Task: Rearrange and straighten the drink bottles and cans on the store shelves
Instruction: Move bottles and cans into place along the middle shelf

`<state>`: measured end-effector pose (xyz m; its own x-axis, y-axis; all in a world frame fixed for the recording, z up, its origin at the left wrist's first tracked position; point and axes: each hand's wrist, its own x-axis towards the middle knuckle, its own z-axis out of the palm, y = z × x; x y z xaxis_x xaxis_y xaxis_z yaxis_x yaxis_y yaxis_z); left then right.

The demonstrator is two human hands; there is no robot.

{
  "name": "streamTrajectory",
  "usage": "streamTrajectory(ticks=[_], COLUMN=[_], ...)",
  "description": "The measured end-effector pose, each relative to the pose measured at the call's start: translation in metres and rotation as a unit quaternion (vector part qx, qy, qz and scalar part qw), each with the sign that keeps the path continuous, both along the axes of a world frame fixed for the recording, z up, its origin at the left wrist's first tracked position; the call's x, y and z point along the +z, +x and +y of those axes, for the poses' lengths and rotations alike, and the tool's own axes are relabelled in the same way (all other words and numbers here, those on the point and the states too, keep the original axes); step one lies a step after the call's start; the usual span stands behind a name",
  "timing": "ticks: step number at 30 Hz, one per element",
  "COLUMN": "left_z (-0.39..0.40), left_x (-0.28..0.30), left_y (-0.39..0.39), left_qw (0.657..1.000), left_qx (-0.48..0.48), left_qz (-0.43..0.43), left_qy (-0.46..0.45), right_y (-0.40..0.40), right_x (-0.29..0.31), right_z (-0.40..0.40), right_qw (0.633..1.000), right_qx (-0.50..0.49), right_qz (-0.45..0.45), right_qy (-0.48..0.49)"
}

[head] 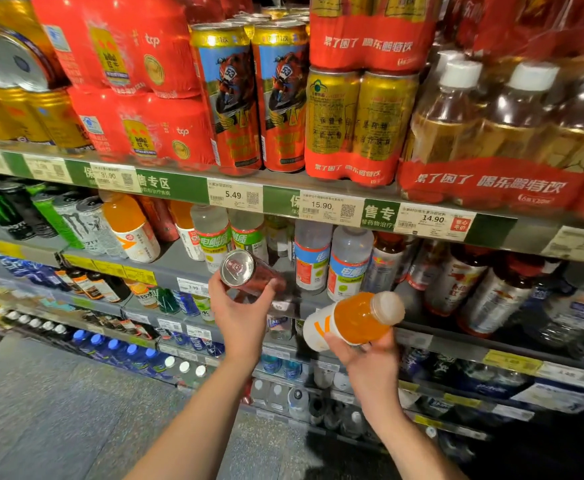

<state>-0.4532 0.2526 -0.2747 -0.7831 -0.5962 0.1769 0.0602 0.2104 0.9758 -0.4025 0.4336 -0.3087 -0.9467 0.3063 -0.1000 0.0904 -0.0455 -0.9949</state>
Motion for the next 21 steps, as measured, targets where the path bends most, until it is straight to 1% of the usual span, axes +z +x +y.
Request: streamTrajectory(ticks=[3,9,12,13,16,18,21], left_z=[-0.017,-0.079,-0.116,-0.130,-0.175,-0.213,-0.267], left_x=[0.005,0.012,0.016,0.017,0.023,0.022,0.025], left_y=[0.013,0.023,0.021,0.019,0.015,0.010,0.003], left_qw=[1.000,0.997,0.996,0.996,0.994,0.993,0.993], left_qx=[0.021,0.051,0.054,0.050,0.017,-0.007,-0.047], left_qz=[-0.012,-0.019,-0.008,-0.003,0.021,0.027,0.026], left_qy=[0.014,0.053,0.069,0.079,0.104,0.112,0.108], right_y=[-0.006,-0.009,-0.013,-0.015,-0.026,-0.034,-0.045], right_x=[0.000,0.001,0.008,0.010,0.022,0.026,0.043], right_z=[-0.020,-0.074,-0.113,-0.126,-0.172,-0.206,-0.261], right_qw=[1.000,0.999,0.998,0.997,0.998,0.996,0.995], right_qx=[0.014,0.033,0.040,0.039,0.027,0.017,-0.012], right_qz=[0.002,0.006,0.018,0.024,0.041,0.070,0.086], right_qy=[-0.020,-0.018,0.044,0.058,0.043,0.045,0.042])
